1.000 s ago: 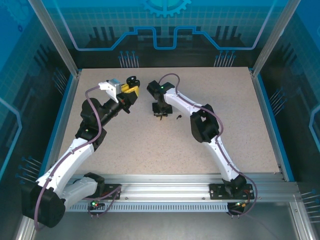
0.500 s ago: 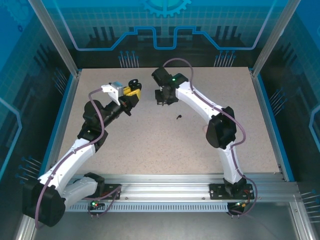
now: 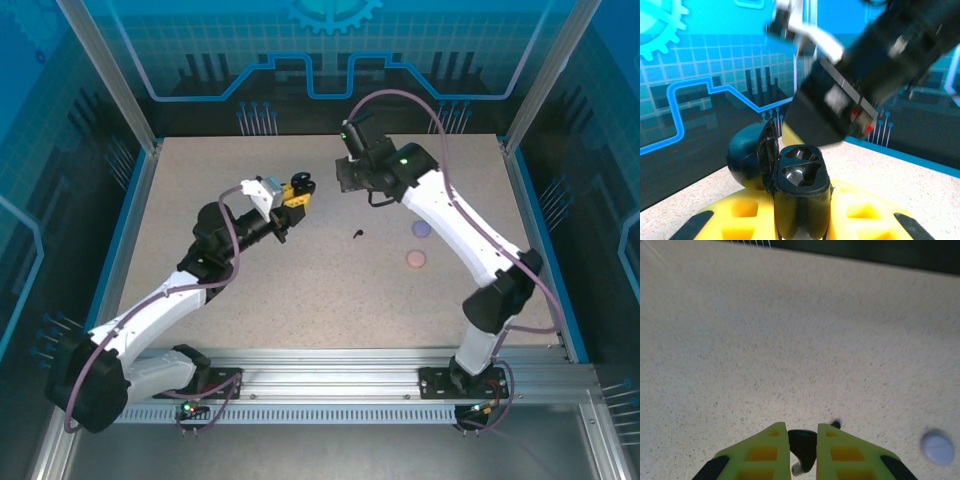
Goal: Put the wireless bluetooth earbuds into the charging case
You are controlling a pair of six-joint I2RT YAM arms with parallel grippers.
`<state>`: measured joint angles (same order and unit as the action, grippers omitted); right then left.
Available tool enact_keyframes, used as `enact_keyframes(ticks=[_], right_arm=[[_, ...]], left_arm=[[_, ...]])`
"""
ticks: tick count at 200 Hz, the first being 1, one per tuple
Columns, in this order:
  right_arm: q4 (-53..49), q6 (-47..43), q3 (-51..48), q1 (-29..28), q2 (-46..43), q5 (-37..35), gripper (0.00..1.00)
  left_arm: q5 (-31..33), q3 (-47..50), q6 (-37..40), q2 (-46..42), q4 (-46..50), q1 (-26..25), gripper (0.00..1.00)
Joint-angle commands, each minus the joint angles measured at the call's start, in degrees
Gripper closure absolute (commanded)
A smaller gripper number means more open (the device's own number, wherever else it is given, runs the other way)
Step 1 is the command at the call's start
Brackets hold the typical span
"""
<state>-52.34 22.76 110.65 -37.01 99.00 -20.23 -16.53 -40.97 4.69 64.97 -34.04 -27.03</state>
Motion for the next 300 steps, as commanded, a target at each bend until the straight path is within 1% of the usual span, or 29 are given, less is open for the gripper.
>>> enact_keyframes(ticks=[1,26,45,73,94,143,162,203,300], right_arm=[[3.81,-4.37,-2.64,0.67,-5.61,-2.64,0.85],[6.33,-7.07,-4.97,0.69,-11.01,-1.98,0.84],[9.05,-9.64,-6.91,0.63,-14.76,1.39,0.84],[13.65,-14.52,-10.27,-0.29,-19.52,7.63,0.83],[15.15,-16.63,-11.55,-0.94,-21.19,11.42,0.83],[17.37,-19.67,-13.73,-3.03,-22.16,16.45,0.83],[18.80,-20.24,-15.03,-3.80,-22.33,17.18,0.83],[20.67,-19.36,-16.67,-4.77,-21.58,15.88,0.83],[21.31,-18.19,-15.91,-5.61,-18.92,14.37,0.84]], left_arm=[[1.64,-1.45,4.89,1.39,-3.94,-1.82,1.00],[4.11,-1.85,7.74,3.37,-6.47,-3.57,1.00],[5.51,-2.14,8.34,5.05,-9.84,-4.32,1.00],[6.49,-3.64,9.74,7.48,-11.83,-5.43,1.00],[6.60,-5.00,10.09,8.80,-12.62,-5.86,1.00],[6.43,-6.62,9.63,10.03,-13.07,-7.08,1.00],[6.26,-6.97,9.17,10.01,-12.49,-7.19,1.00],[5.81,-7.52,9.08,10.00,-11.31,-7.35,1.00],[5.63,-8.07,9.27,10.18,-9.89,-7.76,1.00]])
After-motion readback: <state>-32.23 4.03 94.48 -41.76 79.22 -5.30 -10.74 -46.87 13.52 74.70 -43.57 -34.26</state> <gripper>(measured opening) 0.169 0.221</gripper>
